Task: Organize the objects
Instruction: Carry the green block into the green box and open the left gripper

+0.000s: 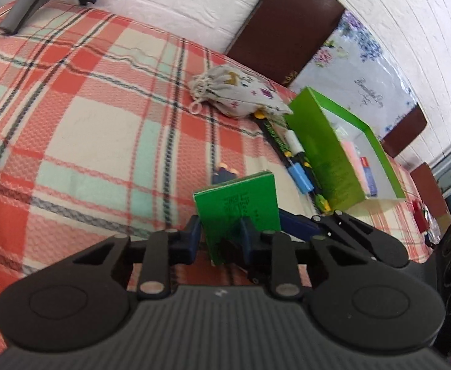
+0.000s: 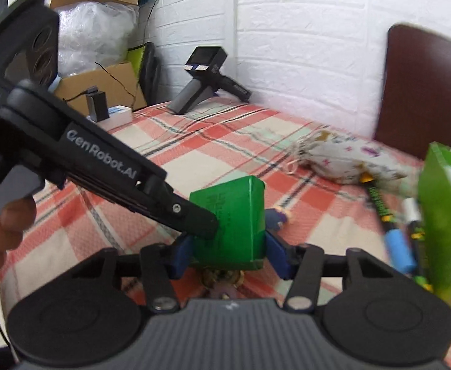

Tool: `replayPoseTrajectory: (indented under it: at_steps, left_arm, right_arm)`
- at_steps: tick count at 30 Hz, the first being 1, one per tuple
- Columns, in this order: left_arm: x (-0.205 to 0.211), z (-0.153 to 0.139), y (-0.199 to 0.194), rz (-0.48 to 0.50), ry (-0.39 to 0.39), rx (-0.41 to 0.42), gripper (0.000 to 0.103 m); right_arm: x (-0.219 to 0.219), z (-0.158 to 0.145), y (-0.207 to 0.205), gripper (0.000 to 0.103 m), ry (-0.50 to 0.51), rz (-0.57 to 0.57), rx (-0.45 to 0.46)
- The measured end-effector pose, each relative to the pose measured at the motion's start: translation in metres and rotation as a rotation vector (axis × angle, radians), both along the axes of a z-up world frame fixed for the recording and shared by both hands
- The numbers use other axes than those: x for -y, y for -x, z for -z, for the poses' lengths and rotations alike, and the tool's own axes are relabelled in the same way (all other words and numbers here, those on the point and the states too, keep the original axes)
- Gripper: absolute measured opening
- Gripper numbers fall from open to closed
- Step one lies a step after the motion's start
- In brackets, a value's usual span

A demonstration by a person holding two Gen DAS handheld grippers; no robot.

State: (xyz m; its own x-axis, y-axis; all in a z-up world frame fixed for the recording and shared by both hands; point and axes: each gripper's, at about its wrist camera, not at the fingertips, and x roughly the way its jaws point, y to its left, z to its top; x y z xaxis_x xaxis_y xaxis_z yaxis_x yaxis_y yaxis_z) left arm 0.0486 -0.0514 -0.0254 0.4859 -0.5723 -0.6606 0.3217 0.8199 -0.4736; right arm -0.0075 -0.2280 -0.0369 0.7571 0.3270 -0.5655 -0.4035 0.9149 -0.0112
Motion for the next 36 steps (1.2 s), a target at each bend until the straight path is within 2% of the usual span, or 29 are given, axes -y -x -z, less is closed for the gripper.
replayPoseTrajectory:
  at_steps: [5, 13, 14, 17, 19, 23, 25, 29, 31, 32, 36]
  left_arm:
    - [0.036, -0.009, 0.017, 0.089, -0.012, 0.015, 0.029]
    - [0.138, 0.0, 0.044, 0.307, -0.084, 0.05, 0.029]
    - [0.151, 0.002, 0.046, 0.332, -0.094, 0.065, 0.029]
    - [0.183, 0.012, 0.051, 0.357, -0.148, 0.115, 0.035]
    - [0.191, 0.014, 0.056, 0.342, -0.208, 0.175, 0.045]
    - [0.181, 0.009, 0.067, 0.313, -0.266, 0.232, 0.044]
    - [0.173, 0.009, 0.069, 0.295, -0.28, 0.23, 0.044]
    - [0.179, 0.013, 0.067, 0.291, -0.27, 0.209, 0.044]
    - [0.187, 0.017, 0.067, 0.346, -0.218, 0.178, 0.044]
    - [0.19, 0.021, 0.065, 0.376, -0.179, 0.15, 0.045]
    - [0.197, 0.02, 0.068, 0.368, -0.175, 0.174, 0.044]
  right_arm:
    - [0.035, -0.008, 0.03, 0.046, -0.033, 0.102, -0.005]
    - [0.122, -0.007, 0.075, 0.046, -0.11, 0.346, -0.088]
    - [0.133, -0.005, 0.079, 0.049, -0.128, 0.378, -0.093]
    - [0.156, 0.002, 0.089, 0.071, -0.112, 0.474, -0.075]
    - [0.161, 0.003, 0.098, 0.072, -0.076, 0.466, -0.037]
    - [0.162, 0.005, 0.108, 0.072, -0.04, 0.373, -0.01]
    - [0.16, 0.007, 0.108, 0.071, -0.027, 0.34, -0.004]
    - [0.154, 0.02, 0.092, 0.066, 0.014, 0.328, -0.048]
    - [0.154, 0.02, 0.087, 0.058, -0.007, 0.299, -0.047]
    - [0.154, 0.02, 0.086, 0.058, -0.003, 0.3, -0.048]
    - [0.158, 0.02, 0.09, 0.055, -0.017, 0.333, -0.036]
